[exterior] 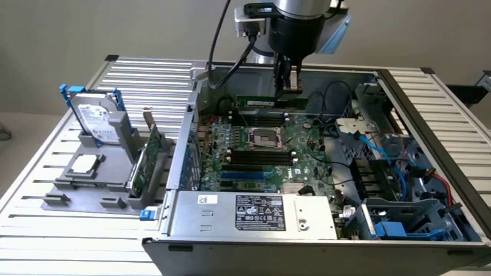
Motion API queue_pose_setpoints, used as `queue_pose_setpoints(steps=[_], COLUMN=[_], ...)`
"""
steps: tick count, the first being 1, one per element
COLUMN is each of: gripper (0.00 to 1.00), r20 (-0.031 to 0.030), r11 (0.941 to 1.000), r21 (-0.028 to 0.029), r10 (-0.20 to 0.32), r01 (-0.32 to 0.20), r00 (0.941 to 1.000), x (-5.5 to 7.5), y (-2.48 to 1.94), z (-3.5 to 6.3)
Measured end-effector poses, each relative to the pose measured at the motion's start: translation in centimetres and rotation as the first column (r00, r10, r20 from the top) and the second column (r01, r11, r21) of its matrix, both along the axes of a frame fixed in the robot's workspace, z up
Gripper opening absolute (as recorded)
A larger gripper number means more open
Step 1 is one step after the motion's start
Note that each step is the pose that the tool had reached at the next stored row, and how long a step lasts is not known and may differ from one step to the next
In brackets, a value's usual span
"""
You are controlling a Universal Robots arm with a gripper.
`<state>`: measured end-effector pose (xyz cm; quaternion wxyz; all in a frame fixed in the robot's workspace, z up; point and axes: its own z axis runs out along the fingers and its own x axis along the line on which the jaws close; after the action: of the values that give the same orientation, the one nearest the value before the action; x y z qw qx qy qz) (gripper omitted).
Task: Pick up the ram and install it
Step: 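Insert the ram into the slot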
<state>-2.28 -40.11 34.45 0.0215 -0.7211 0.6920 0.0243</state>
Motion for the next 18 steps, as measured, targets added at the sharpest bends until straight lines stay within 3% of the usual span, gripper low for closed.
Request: queue_pose_setpoints(steps=[3,8,18], gripper=[0.14,0.14,0.14], r20=[0.0027,0.0031,0.0032], r11=[1.0,0.9953,0.9981], r21=[-0.0001,-0.0003,-0.0004], r10=[0.009,0.097,0.061], r01=[-0.009,-0.097,-0.061], r00=[1.0,0.9953,0.9981], x=[-0.08,-0.09,-0.11], y=[0.01,0.01,0.21], z=[-0.01,-0.1,-0.29])
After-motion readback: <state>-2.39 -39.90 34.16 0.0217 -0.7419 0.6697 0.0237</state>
